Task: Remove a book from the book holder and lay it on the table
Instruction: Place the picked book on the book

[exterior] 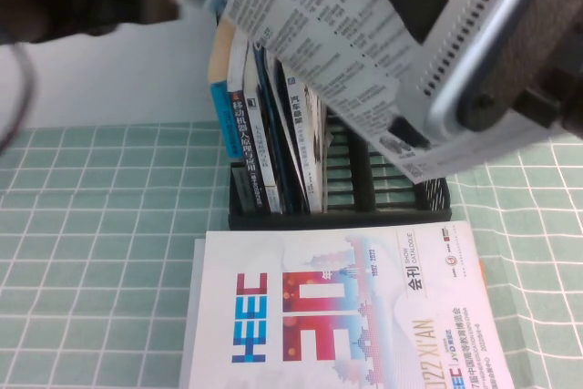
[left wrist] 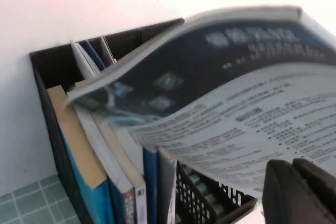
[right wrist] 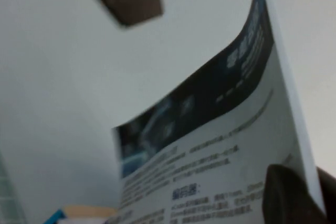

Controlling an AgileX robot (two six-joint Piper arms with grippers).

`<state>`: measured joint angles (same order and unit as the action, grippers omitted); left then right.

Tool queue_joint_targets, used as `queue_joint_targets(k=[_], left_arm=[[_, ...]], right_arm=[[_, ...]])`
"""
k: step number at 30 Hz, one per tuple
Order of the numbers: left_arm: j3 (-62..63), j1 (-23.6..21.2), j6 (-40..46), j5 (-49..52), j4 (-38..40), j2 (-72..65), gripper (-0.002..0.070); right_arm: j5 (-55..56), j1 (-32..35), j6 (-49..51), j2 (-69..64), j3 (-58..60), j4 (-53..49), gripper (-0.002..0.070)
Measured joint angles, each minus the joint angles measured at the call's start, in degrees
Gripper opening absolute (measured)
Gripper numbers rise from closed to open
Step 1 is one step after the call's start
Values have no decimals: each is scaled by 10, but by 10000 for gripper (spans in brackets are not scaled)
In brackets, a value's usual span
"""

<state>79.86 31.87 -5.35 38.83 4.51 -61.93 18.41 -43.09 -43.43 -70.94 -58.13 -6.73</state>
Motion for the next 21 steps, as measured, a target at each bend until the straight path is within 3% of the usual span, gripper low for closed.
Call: queue_joint_targets(k=[8, 14, 21], left_arm=[[-15, 0, 1, -2, -17, 63, -2], [-34, 0, 1, 10, -19, 83, -2], [-58, 0, -13, 29, -19, 84, -3]], right_arm=[[-184, -31, 28, 20, 21, -49, 25], [-171, -80, 30, 20, 90, -60, 25], [-46, -88, 31, -7, 216, -76, 25]])
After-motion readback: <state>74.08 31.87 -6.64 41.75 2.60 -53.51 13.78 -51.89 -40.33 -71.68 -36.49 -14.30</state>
